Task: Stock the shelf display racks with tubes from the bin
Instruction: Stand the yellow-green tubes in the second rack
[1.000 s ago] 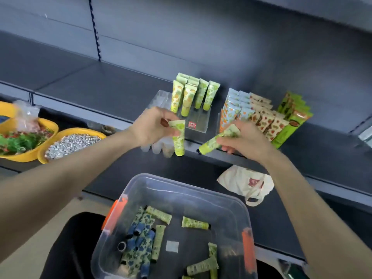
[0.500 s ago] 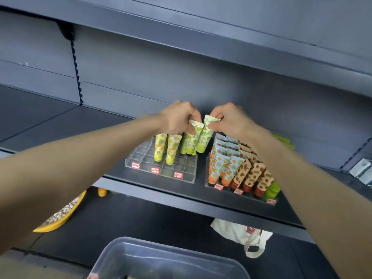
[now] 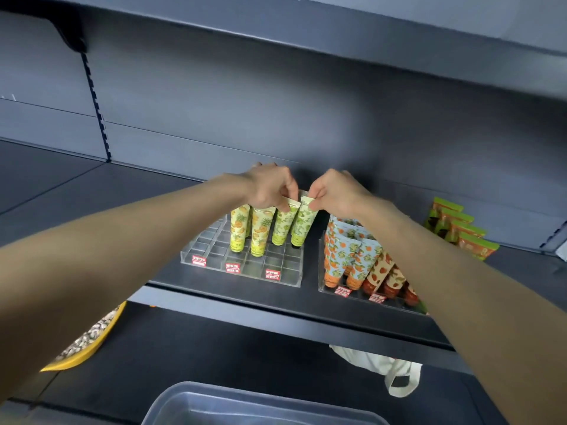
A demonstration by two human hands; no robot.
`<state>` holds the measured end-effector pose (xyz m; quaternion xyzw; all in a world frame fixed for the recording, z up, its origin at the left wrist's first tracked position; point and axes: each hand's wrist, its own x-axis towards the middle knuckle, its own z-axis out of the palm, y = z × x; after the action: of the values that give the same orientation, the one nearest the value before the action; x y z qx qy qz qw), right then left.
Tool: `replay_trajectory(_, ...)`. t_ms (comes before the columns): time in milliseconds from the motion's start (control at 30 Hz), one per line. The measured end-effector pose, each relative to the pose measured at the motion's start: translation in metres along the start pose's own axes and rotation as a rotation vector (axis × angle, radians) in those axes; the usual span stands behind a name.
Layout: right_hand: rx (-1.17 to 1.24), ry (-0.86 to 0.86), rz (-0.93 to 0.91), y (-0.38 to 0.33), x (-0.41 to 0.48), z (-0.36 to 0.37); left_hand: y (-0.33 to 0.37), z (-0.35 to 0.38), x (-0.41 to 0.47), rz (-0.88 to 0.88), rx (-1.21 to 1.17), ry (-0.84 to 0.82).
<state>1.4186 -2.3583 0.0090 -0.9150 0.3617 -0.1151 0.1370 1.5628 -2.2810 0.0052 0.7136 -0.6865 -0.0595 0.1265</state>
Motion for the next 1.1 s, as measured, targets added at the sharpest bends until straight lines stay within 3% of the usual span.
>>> replay_trajectory(367, -0.041, -0.092, -0.018, -0.005, 0.005, 0.003, -0.002, -0.007, 0.007, -0.038, 0.068, -0.123)
replay_trajectory(600, -0.058, -0.107, -0.016, -0.008, 0.003, 0.002, 0.004, -0.012, 0.002, -0.041, 0.029, -0.114)
replay_trajectory(933, 0.019, 0.079, -0.069, -0.027, -0.035, -0.023, 0.024, -0.036, -0.044, -0.029, -0.111, 0.158)
replay_trajectory(1100, 0.075, 0.066, -0.093, -0.031, -0.104, -0.01, 0.047, -0.005, -0.114, 0.0, -0.217, 0.215)
